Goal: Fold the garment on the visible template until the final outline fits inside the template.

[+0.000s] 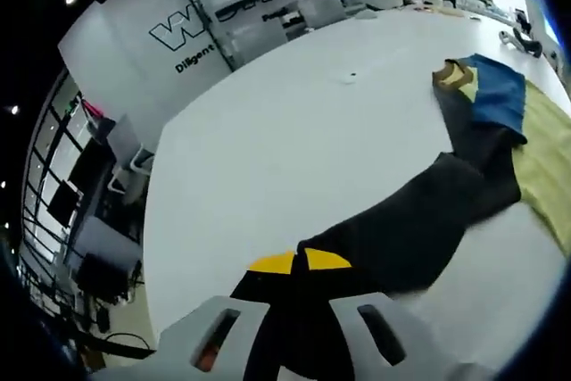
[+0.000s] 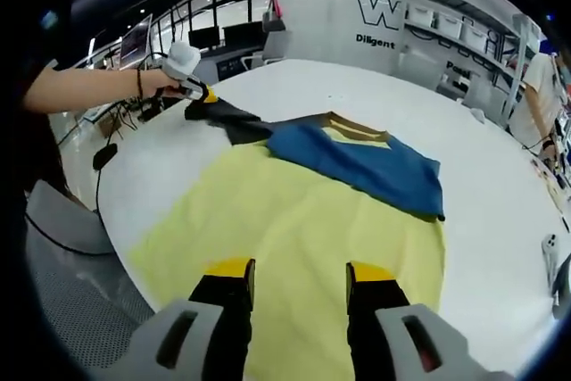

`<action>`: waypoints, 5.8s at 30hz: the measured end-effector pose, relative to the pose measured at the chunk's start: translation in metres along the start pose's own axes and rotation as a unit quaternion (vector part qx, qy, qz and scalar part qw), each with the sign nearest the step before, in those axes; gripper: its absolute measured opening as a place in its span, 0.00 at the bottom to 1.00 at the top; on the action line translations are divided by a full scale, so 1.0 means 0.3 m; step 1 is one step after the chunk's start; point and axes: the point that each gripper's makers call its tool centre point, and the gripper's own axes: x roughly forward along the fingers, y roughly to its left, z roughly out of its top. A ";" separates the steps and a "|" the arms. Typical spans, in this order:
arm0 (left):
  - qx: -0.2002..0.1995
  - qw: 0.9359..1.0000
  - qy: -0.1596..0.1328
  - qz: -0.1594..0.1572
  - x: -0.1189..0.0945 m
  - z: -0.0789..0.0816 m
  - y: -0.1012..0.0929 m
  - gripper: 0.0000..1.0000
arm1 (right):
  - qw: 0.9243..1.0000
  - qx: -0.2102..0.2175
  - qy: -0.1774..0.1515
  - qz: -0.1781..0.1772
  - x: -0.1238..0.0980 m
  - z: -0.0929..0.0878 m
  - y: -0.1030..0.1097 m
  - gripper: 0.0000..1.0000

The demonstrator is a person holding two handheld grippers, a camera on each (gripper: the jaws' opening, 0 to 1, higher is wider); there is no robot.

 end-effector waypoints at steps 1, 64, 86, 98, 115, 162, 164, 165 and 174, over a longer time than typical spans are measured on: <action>-0.003 1.000 0.001 0.003 0.001 -0.003 0.002 0.04 | 1.000 0.000 -0.001 -0.002 -0.002 0.001 -0.003 0.37; 0.001 0.997 0.007 -0.072 -0.227 -0.099 -0.084 0.20 | 0.993 -0.013 -0.079 0.092 -0.026 0.091 0.199 0.76; -0.081 0.992 0.040 -0.093 -0.188 -0.228 -0.102 0.25 | 0.993 0.000 -0.072 0.090 -0.017 0.066 0.200 0.77; -0.133 0.983 0.030 -0.120 -0.192 -0.225 -0.135 0.13 | 0.994 0.003 -0.067 0.086 -0.020 0.054 0.191 0.77; -0.095 0.990 0.024 -0.104 -0.185 -0.206 -0.153 0.00 | 0.995 0.008 -0.064 0.081 -0.021 0.048 0.188 0.76; -0.230 0.971 0.012 -0.070 -0.513 -0.060 0.003 0.00 | 0.995 0.019 -0.058 0.081 -0.016 0.024 0.171 0.75; -0.225 0.972 0.011 -0.068 -0.499 -0.061 0.024 0.00 | 0.995 0.020 -0.056 0.080 -0.013 0.019 0.168 0.75; -0.233 0.970 0.016 -0.066 -0.489 -0.066 0.037 0.00 | 0.995 0.021 -0.055 0.079 -0.012 0.017 0.166 0.75; -0.244 0.967 0.045 -0.061 -0.397 -0.104 0.089 0.00 | 0.995 0.022 -0.046 0.080 -0.003 0.006 0.166 0.75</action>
